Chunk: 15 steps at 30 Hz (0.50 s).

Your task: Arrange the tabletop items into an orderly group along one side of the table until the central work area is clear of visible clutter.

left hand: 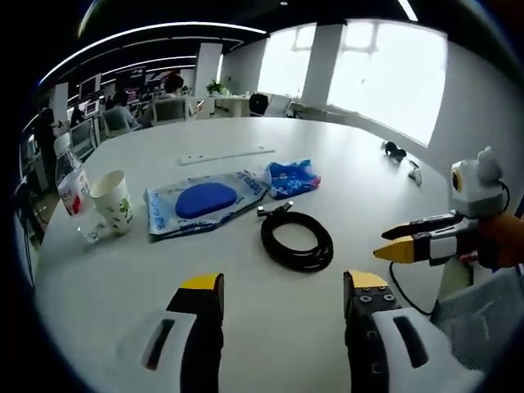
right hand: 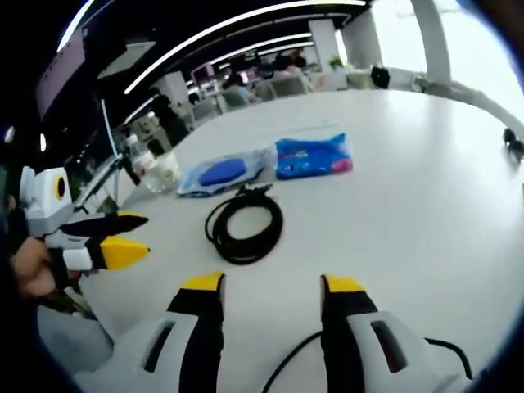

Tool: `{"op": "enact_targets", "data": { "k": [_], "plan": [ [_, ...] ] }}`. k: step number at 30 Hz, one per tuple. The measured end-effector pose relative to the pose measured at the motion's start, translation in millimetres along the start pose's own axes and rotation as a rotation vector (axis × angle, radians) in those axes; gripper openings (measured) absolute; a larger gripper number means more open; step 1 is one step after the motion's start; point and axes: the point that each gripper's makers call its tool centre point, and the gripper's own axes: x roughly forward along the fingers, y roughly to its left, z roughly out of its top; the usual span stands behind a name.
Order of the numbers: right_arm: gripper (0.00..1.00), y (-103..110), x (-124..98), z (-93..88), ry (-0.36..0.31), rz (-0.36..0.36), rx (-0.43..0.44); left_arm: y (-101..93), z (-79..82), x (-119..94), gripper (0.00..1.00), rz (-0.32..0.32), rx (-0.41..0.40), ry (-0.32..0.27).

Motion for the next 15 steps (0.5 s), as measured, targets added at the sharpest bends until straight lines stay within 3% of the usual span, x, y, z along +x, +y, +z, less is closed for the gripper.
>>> {"op": "enact_targets", "data": {
  "k": [15],
  "plan": [
    [0.53, 3.6, -17.0, -5.8, -0.049, 0.012, 0.018, 7.4, -8.2, -20.1, 0.69, 0.019, 0.005, -0.042]
  ]
}}
